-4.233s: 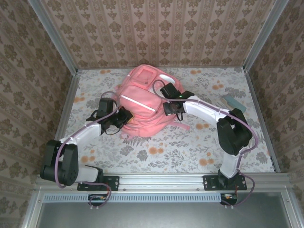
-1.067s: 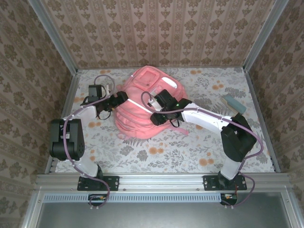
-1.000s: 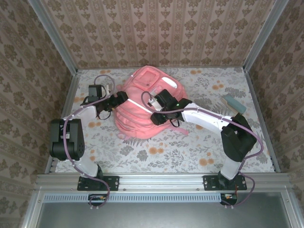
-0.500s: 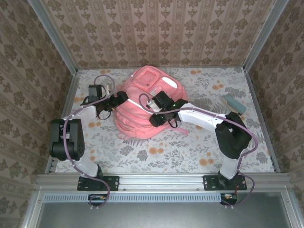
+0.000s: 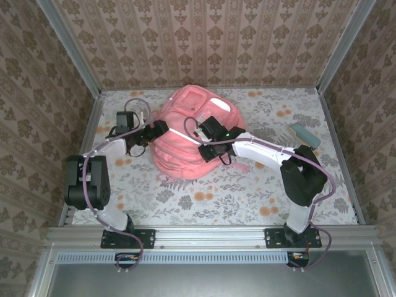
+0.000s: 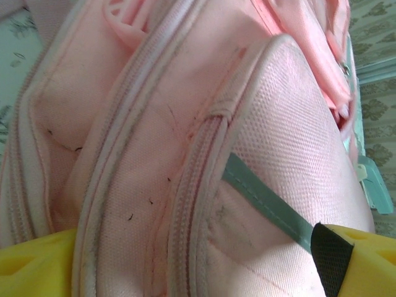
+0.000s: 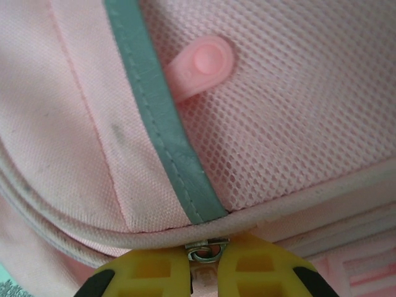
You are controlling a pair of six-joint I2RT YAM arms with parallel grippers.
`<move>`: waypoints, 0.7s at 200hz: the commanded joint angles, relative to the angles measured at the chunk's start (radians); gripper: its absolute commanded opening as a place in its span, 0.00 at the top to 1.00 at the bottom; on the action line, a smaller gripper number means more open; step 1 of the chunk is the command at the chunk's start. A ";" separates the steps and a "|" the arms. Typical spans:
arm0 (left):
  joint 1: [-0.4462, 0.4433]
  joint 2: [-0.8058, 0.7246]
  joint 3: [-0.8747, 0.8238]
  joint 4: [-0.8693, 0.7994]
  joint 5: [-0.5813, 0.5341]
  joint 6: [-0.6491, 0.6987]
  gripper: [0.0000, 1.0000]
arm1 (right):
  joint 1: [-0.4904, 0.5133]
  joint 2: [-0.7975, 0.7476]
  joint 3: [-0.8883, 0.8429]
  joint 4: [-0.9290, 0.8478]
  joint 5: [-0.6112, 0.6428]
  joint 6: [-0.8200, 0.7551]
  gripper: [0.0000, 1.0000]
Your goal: Pack the student bag
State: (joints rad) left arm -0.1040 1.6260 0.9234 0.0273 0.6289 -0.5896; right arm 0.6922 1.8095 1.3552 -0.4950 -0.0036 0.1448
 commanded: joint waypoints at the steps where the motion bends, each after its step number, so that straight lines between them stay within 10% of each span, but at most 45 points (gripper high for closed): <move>1: -0.046 -0.051 -0.038 0.044 0.091 -0.047 0.08 | -0.069 -0.047 -0.002 0.004 0.045 0.073 1.00; 74: -0.198 -0.055 -0.061 0.066 -0.054 -0.115 0.15 | -0.099 -0.116 -0.046 -0.116 -0.421 0.080 1.00; 140: -0.258 -0.070 -0.093 0.132 -0.153 -0.217 0.27 | -0.063 -0.156 -0.135 0.099 -0.578 0.266 1.00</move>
State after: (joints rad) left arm -0.3077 1.5990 0.8551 0.1192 0.4576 -0.7212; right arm 0.5701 1.6829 1.2339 -0.5537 -0.4171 0.3470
